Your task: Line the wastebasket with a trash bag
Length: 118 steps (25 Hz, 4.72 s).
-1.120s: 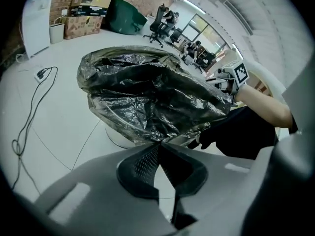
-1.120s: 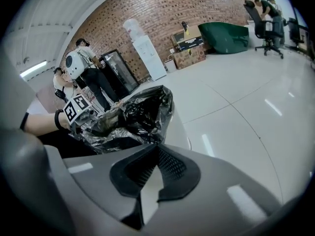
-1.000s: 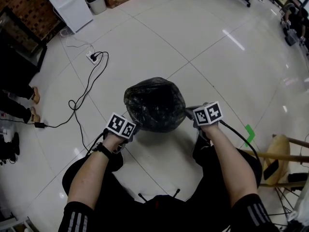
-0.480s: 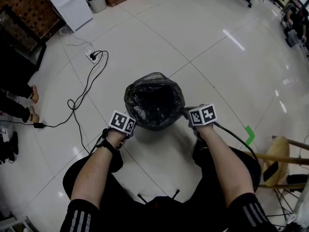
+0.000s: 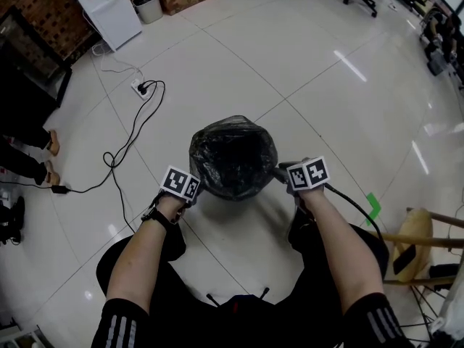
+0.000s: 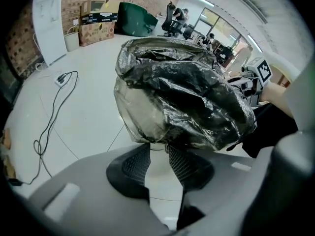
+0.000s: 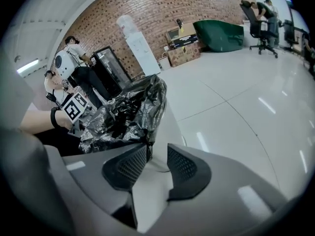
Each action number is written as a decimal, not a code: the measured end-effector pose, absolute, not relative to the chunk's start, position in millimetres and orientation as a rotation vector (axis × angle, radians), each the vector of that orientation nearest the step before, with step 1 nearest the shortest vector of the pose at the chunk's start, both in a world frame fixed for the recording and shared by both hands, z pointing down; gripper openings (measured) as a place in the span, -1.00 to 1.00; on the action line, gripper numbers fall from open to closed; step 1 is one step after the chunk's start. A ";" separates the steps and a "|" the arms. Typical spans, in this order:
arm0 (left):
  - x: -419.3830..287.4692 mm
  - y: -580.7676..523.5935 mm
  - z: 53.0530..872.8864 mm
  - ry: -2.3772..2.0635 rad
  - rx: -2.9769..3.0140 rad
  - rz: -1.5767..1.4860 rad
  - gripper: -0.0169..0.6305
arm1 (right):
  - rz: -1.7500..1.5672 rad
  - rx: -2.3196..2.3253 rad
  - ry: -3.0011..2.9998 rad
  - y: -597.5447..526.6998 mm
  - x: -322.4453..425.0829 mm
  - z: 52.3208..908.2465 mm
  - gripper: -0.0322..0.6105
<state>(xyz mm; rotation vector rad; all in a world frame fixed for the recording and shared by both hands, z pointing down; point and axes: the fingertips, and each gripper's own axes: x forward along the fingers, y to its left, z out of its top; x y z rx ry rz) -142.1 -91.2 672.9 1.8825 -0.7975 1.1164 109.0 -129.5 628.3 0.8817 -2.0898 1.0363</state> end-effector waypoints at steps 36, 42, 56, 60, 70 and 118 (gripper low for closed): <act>-168.0 -63.2 639.8 -0.348 1.875 1.289 -0.36 | 1.150 0.401 -2.076 -111.7 125.5 570.0 -0.12; -144.7 -62.7 638.9 -0.305 1.872 1.129 -0.47 | 1.222 0.233 -2.085 -91.1 88.7 581.4 -0.14; -139.5 -20.6 657.8 -0.170 1.815 1.259 -0.94 | 0.964 0.221 -1.940 -76.2 96.1 614.0 -0.87; -139.4 -43.3 669.1 -0.299 1.844 1.279 -0.93 | 0.878 0.336 -1.915 -95.0 101.7 631.0 -0.86; -143.4 -46.4 673.0 -0.206 1.822 1.226 -0.62 | 0.847 0.419 -1.895 -121.9 98.3 650.9 -0.72; -144.5 -84.4 698.7 -0.473 1.869 1.335 -0.91 | 0.779 0.471 -1.805 -133.4 102.2 668.5 -0.68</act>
